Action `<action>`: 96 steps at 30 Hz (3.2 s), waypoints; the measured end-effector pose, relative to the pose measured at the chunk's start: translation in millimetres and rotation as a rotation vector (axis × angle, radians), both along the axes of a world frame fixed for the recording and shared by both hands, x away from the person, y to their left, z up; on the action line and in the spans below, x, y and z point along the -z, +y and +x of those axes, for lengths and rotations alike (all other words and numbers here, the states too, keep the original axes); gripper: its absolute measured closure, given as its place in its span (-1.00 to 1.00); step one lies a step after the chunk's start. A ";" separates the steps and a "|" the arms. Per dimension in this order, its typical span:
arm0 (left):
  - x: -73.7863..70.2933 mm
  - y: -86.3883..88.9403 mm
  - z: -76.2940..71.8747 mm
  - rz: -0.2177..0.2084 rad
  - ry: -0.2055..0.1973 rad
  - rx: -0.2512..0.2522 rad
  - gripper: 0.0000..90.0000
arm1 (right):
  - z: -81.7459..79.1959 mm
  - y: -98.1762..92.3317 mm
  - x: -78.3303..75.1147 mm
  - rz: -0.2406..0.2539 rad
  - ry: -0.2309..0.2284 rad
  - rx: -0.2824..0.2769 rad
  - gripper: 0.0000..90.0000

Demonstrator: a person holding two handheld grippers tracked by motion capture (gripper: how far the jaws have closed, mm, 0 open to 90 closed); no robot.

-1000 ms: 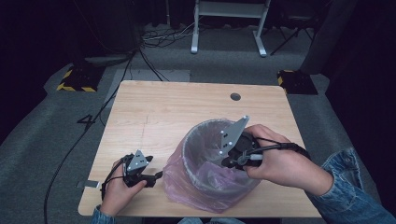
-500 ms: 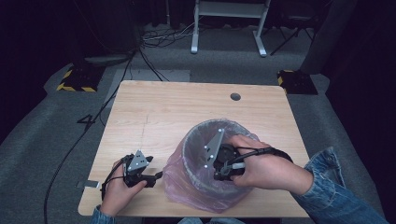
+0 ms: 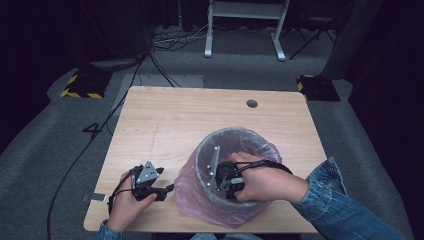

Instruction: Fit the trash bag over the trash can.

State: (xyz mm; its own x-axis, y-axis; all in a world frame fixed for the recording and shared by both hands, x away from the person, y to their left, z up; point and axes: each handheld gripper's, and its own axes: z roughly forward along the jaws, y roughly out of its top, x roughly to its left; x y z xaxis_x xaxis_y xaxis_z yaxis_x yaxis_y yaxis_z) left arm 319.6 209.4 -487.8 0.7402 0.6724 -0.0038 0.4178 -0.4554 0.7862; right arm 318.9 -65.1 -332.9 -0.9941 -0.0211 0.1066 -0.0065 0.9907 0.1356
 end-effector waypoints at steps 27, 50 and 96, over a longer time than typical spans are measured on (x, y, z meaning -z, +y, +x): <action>-0.2 2.1 -0.4 -0.001 0.000 -0.008 -0.38 | 17.6 -9.1 -9.3 0.143 -0.060 0.090 -0.04; 2.4 14.5 -14.1 -0.001 0.011 -0.056 -0.38 | 44.3 -68.0 -48.6 0.161 -0.162 0.246 0.46; 1.8 17.6 -16.4 -0.003 0.008 -0.064 -0.38 | 31.3 5.0 12.4 0.209 -0.101 0.127 -0.11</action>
State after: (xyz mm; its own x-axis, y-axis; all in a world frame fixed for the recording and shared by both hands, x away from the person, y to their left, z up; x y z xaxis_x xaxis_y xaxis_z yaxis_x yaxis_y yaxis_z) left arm 303.2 227.1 -489.6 0.6953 0.7187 -0.0117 0.4523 -0.4248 0.7842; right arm 350.2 -60.1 -345.3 -0.9956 0.0931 0.0127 0.0918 0.9350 0.3425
